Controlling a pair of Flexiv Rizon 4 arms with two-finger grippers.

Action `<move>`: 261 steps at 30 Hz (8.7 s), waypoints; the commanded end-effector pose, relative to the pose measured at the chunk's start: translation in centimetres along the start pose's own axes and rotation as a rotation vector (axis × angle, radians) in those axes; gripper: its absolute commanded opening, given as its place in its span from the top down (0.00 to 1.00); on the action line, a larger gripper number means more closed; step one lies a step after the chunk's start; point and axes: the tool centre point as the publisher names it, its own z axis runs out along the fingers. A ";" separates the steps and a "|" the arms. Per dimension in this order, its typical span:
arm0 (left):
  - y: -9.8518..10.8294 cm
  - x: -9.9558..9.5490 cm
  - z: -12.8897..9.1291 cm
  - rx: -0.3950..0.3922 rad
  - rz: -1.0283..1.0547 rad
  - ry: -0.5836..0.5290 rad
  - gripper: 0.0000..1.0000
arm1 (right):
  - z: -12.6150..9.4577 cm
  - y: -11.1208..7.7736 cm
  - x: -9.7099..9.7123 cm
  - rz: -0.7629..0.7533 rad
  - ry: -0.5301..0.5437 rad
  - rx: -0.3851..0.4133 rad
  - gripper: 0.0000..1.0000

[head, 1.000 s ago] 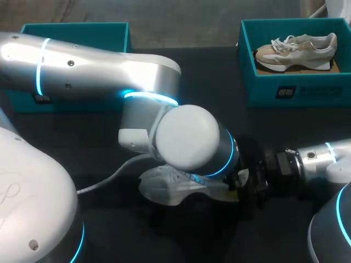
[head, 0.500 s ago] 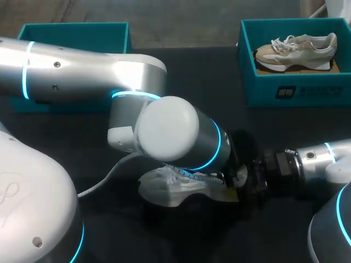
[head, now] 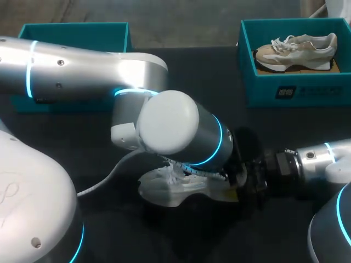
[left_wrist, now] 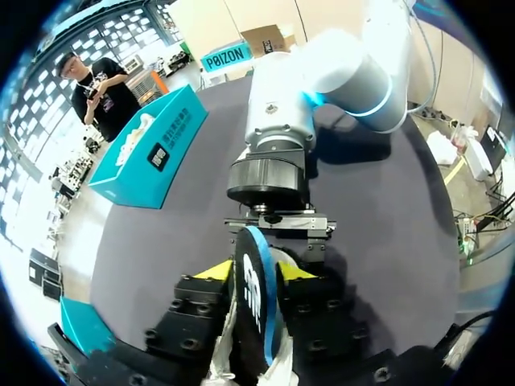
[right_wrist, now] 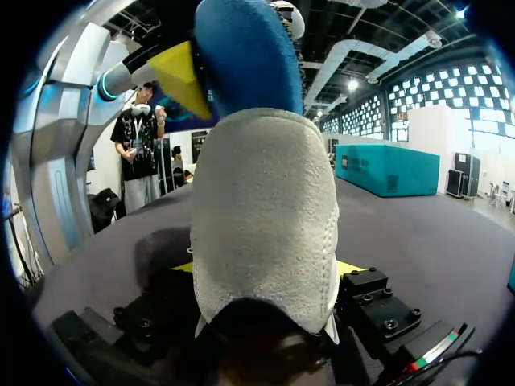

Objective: Take the shoe out of the shoebox, open the shoe tongue, remove and reinsert the insole, then place the shoe into the shoebox

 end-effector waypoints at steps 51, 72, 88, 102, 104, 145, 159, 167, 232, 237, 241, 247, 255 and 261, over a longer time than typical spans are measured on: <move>3.5 0.5 0.5 0.166 0.001 -0.045 0.71 | 0.2 0.1 0.0 0.000 -0.001 0.002 1.00; 3.5 0.0 1.8 0.215 -0.018 -0.009 0.75 | 0.2 0.1 0.0 0.000 -0.001 0.002 1.00; 2.7 0.1 0.7 0.250 -0.013 0.026 1.00 | 0.2 0.1 0.0 0.000 -0.001 0.002 1.00; -0.5 -1.8 -1.0 0.214 -0.003 0.083 1.00 | 0.2 0.1 0.0 0.000 -0.001 0.002 1.00; -0.9 -2.1 -1.2 0.208 -0.005 0.096 1.00 | 0.2 0.1 0.0 0.000 -0.001 0.002 1.00; -9.3 -2.7 -14.4 0.376 0.083 0.461 1.00 | 0.2 0.1 0.0 0.000 -0.001 0.002 1.00; -11.9 -3.6 -22.0 0.529 0.095 0.473 1.00 | 0.2 0.1 0.0 0.000 -0.001 0.002 1.00; -11.9 -3.6 -22.0 0.529 0.095 0.473 1.00 | 0.2 0.1 0.0 0.000 -0.001 0.002 1.00; -10.9 -7.7 -38.7 0.997 -0.218 0.656 1.00 | 0.2 0.1 0.0 0.000 -0.001 0.002 1.00; -11.0 -7.7 -39.8 1.030 -0.229 0.676 1.00 | 0.2 0.1 0.0 0.000 -0.001 0.002 1.00; -10.9 -7.4 -40.4 1.028 -0.238 0.677 1.00 | 0.2 0.1 0.0 0.000 -0.001 0.002 1.00; -10.8 -6.8 -41.9 1.032 -0.236 0.655 1.00 | 0.2 0.1 0.0 0.000 -0.001 0.002 1.00; -10.4 -6.5 -43.0 1.013 -0.253 0.639 1.00 | 0.2 0.1 0.0 0.000 -0.001 0.002 1.00; -10.3 -6.5 -43.1 0.977 -0.241 0.637 1.00 | 0.2 0.1 0.0 0.000 -0.001 0.002 1.00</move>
